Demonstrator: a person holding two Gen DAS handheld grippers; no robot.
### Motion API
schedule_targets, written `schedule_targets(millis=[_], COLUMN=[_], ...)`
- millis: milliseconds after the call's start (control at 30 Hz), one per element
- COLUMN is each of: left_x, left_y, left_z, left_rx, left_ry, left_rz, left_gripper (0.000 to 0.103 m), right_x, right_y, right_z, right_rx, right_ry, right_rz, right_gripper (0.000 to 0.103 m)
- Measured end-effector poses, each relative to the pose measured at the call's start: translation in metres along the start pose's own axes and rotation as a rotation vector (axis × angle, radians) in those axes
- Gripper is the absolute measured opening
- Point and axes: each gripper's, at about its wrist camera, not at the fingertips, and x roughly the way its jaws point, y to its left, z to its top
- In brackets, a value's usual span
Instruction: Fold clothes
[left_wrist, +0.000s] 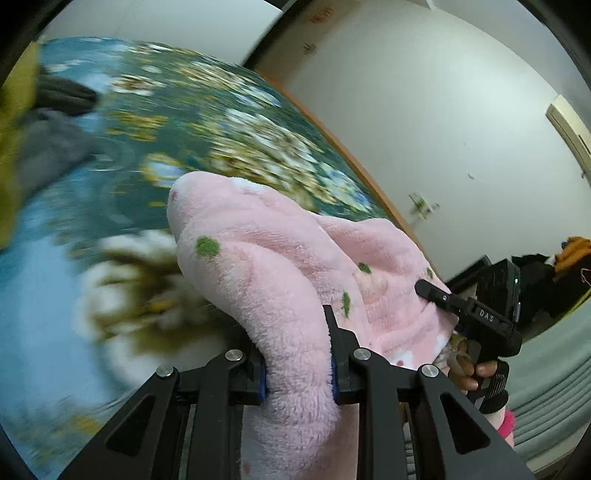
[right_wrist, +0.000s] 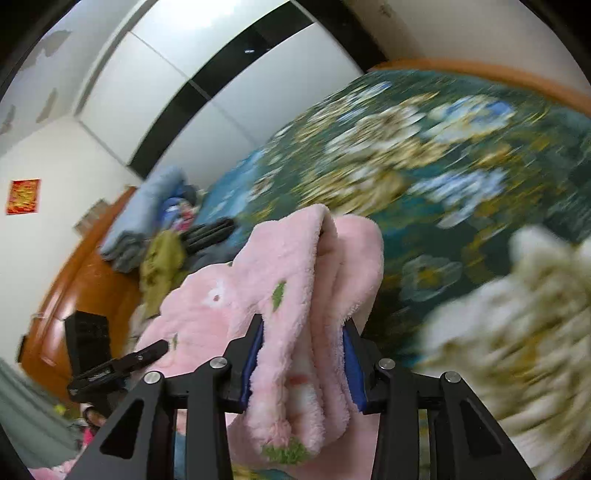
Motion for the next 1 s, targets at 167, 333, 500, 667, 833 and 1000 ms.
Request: schedule_targets(millis=[167, 333, 500, 667, 833, 1000], left_x=[0.060, 0.101, 0.135, 0.161, 0.155, 0.144], left_y=[-0.044, -0.079, -0.101, -0.091, -0.093, -0.094], left_z=[0.020, 0.033, 0.025, 0.007, -0.001, 0.005], left_rx=[0.036, 0.053, 0.094, 0.083, 0.112, 0.138], left_ry=[0.036, 0.011, 0.024, 0.095, 0.112, 0.116], left_rz=[-0.066, -0.124, -0.096, -0.054, -0.026, 0.005], left_gripper=[0.025, 0.025, 0.025, 0.027, 0.030, 0.031], right_x=[-0.029, -0.057, -0.064, -0.038, -0.035, -0.048], right_y=[-0.042, -0.066, -0.092, -0.142, -0.179, -0.172], right_z=[0.048, 0.096, 0.127, 0.118, 0.098, 0.094], right_rx=[-0.032, -0.097, -0.107, -0.014, 0.084, 0.070], right_ry=[-0.016, -0.065, -0.093, -0.047, -0.061, -0.076], right_rz=[-0.117, -0.195, -0.281, -0.349, -0.305, -0.303], right_gripper=[0.042, 0.042, 0.042, 0.042, 0.042, 0.047])
